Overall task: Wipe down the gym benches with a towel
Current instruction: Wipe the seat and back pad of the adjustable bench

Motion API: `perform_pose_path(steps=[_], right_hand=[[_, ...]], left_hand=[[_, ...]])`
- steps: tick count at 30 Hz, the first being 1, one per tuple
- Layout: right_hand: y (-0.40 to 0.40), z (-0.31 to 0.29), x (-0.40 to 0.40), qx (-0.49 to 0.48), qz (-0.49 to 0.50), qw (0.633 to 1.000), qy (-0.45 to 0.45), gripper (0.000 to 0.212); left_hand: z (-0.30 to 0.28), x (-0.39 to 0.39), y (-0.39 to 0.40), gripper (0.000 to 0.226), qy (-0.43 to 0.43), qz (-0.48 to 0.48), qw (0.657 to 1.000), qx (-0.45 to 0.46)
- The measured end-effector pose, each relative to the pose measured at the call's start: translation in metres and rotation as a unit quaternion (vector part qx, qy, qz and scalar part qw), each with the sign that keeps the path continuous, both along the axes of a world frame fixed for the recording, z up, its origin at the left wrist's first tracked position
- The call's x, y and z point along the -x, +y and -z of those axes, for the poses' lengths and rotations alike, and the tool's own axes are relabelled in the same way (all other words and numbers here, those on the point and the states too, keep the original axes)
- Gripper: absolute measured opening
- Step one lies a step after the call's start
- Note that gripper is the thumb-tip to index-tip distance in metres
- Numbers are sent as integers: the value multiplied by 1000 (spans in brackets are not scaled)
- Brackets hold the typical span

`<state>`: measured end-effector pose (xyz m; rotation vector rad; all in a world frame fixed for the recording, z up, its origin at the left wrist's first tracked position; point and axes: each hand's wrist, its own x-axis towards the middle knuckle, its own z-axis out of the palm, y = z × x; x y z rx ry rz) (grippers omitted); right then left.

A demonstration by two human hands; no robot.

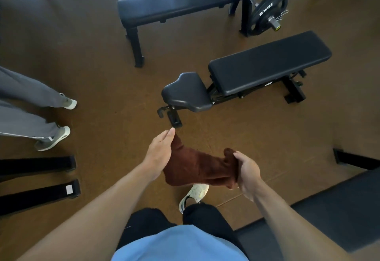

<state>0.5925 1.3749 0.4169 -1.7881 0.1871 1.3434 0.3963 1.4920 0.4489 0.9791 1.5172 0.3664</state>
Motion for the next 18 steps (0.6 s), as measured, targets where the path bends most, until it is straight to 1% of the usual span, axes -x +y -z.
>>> perform_pose_path(steps=[1, 2, 3, 4, 5, 7, 8, 9, 10, 12, 14, 16, 18], right_hand=[[13, -13, -9, -20, -60, 998, -4, 35], [25, -26, -17, -49, -131, 990, -29, 31], [36, -40, -23, -85, -205, 973, -60, 25], [47, -54, -28, -122, -268, 951, -95, 25], [59, -67, -30, -151, -313, 930, -122, 27], [81, -80, -36, -186, -361, 898, -172, 26], [91, -81, -38, -199, -375, 885, -190, 25], [100, -79, -41, -205, -389, 874, -205, 23], [109, -78, -43, -213, -398, 866, -215, 20], [124, -75, -49, -218, -397, 866, -210, 18], [138, -74, -53, -222, -372, 884, -174, 20], [152, -69, -59, -218, -347, 900, -147, 20], [168, -60, -66, -210, -332, 911, -128, 18]], left_hand=[[-1, -14, 9, 33, 2, 5, 1000, -23], [-2, -28, 18, 30, 17, -2, 999, -50], [1, -40, 27, 31, 37, -19, 997, -66], [2, -51, 35, 42, 46, -38, 997, -56], [8, -61, 42, 54, 39, -52, 998, -11], [24, -80, 53, 67, -26, -77, 988, 131], [32, -86, 55, 71, -70, -75, 974, 204], [39, -92, 56, 71, -118, -51, 958, 255], [45, -98, 56, 65, -166, -20, 946, 278], [51, -114, 56, 47, -225, 22, 937, 265], [52, -130, 64, 43, -259, -2, 932, 255], [54, -139, 80, 51, -271, -57, 925, 262], [61, -143, 104, 67, -275, -93, 917, 273]])
